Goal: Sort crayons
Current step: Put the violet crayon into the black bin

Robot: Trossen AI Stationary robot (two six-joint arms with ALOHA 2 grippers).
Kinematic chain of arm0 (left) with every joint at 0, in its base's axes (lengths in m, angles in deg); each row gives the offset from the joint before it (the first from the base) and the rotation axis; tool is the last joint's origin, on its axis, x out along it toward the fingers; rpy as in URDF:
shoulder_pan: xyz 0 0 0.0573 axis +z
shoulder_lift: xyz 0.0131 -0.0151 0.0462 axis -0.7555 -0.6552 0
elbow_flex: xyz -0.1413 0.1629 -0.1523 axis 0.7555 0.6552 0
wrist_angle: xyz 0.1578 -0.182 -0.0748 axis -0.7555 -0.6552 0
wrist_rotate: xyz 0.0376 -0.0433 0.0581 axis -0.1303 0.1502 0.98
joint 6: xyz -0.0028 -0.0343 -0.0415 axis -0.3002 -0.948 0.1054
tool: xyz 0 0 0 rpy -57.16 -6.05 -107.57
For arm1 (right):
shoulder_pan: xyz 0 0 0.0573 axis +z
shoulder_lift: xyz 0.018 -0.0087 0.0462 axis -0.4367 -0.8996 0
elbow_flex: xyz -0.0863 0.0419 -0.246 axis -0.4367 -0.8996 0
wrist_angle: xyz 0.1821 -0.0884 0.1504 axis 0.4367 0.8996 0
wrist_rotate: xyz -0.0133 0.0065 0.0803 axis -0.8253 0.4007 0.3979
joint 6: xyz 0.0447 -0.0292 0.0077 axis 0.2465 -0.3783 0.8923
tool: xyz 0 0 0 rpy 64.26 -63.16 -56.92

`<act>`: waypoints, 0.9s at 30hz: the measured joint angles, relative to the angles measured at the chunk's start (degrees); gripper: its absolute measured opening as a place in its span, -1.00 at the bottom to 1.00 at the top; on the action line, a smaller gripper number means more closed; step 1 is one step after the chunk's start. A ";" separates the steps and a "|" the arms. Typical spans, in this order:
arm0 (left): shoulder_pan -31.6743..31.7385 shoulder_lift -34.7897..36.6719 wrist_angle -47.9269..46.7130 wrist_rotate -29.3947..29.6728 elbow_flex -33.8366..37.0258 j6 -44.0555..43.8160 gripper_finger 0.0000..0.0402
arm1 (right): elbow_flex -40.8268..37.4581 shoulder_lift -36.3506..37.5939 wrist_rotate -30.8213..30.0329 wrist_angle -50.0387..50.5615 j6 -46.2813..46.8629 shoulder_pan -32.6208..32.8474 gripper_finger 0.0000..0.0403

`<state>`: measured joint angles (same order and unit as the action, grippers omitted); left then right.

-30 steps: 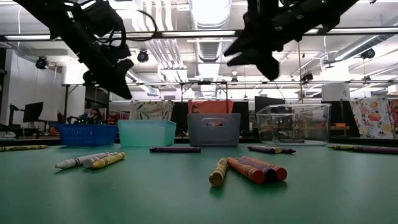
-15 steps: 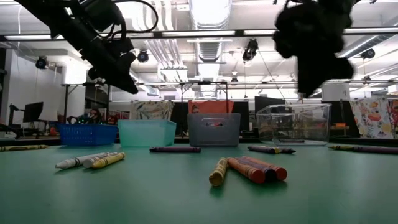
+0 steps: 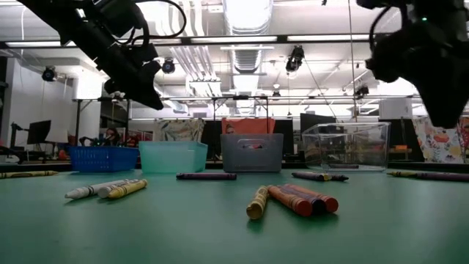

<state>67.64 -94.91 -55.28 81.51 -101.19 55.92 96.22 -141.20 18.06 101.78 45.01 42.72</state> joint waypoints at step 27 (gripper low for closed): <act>0.00 -0.02 1.30 0.03 0.00 0.00 -0.78 | -5.92 -8.79 0.12 -4.89 1.29 1.41 -0.53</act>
<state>67.64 -94.93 -53.98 81.54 -101.19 55.92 90.31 -149.99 18.19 96.89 46.30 44.13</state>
